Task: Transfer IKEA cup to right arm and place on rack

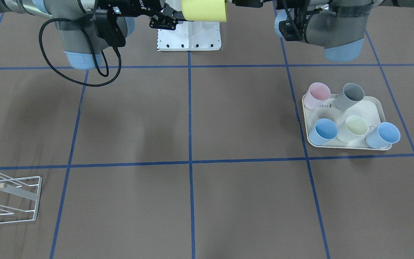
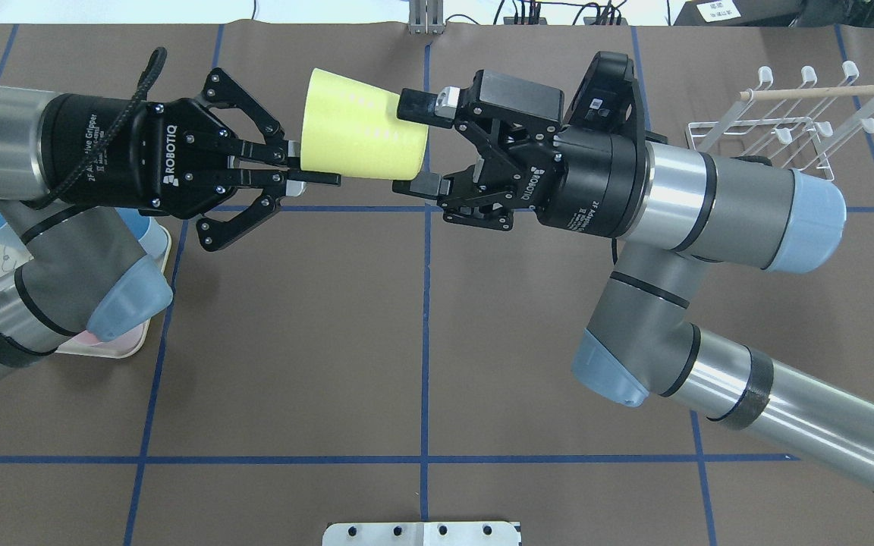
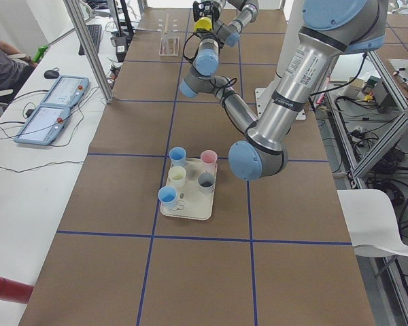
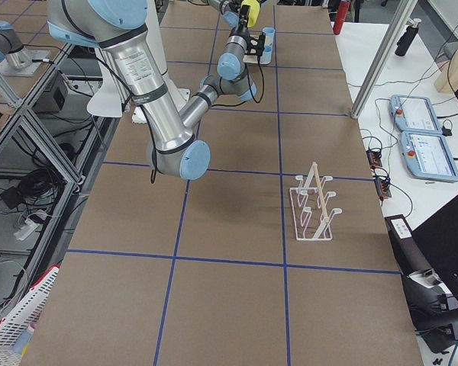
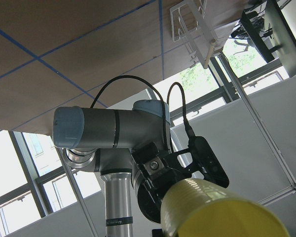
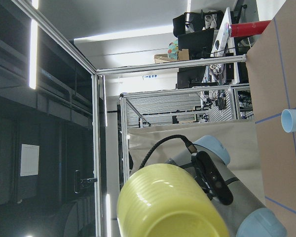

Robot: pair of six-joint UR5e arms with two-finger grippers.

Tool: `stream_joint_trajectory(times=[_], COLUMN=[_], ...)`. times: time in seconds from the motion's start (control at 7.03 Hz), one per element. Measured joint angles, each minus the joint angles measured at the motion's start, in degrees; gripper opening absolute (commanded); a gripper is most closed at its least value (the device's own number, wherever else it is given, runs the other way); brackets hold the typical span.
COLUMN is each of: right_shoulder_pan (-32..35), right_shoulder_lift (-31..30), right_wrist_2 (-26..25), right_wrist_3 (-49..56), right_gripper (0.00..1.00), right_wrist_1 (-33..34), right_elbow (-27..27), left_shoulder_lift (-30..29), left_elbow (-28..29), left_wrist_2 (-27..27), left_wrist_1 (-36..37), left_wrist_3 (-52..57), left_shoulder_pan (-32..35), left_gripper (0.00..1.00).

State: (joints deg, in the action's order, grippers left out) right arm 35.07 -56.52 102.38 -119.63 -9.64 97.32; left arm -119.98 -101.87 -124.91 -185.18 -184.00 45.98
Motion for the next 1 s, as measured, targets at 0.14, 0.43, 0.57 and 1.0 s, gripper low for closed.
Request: stream_joint_trajectory(times=[0.14, 0.43, 0.57, 1.0], right_shoulder_pan=[-0.05, -0.04, -0.02, 0.1], right_shoulder_lift=[-0.04, -0.16, -0.21, -0.52], right_wrist_2=[-0.04, -0.04, -0.01, -0.05], right_wrist_3=[0.01, 0.12, 0.23, 0.43], right_gripper=[0.57, 0.22, 0.14, 0.13], right_wrist_1=[-0.14, -0.19, -0.29, -1.01], right_elbow=[-0.02, -0.02, 0.0, 0.04], left_shoulder_lift=[0.0, 0.02, 0.04, 0.19], left_elbow=[0.0, 0.01, 0.03, 0.03], left_wrist_2=[-0.04, -0.05, -0.08, -0.1], left_wrist_1=[-0.03, -0.13, -0.12, -0.18], left_wrist_3=[0.08, 0.22, 0.27, 0.3], left_shoulder_pan=[-0.01, -0.07, -0.08, -0.08], left_gripper=[0.0, 0.24, 0.45, 1.0])
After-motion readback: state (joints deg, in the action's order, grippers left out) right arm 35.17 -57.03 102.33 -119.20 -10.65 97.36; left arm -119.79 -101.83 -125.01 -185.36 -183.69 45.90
